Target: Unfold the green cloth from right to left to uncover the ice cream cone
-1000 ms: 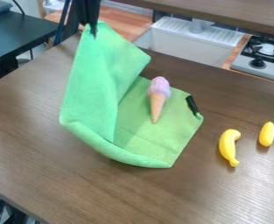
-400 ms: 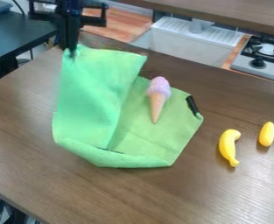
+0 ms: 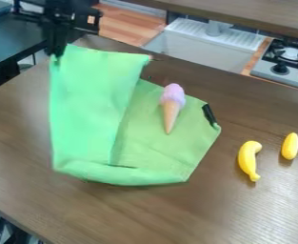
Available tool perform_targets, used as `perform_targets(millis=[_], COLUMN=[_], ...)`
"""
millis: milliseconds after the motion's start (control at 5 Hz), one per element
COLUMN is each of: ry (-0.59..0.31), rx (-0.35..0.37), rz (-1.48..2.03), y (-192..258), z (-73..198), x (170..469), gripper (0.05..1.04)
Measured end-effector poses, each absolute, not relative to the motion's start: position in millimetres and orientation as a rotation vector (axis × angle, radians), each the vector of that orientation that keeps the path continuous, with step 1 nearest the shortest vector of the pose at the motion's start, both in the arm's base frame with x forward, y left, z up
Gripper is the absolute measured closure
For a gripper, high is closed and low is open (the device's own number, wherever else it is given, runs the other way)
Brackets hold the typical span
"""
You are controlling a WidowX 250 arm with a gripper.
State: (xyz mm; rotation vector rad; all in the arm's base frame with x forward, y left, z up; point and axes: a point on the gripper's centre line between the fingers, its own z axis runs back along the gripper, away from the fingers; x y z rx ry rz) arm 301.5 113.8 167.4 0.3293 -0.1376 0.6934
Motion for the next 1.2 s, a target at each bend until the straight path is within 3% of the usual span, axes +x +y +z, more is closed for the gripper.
perform_targets(millis=[200,400,600,800,1000,1200], ry=[-0.145,-0.135,-0.042,0.027,0.11,0.087], rx=[0.449,0.471,0.445,0.424,0.418,0.411], rz=[0.716,0.65,0.673,0.688,0.653,0.641], y=[122,129,130,132,134,134], z=[165,169,165,166,162,162], x=[294,289,284,281,281,284], gripper=[1.035,1.016,0.874,0.621,0.305,0.083])
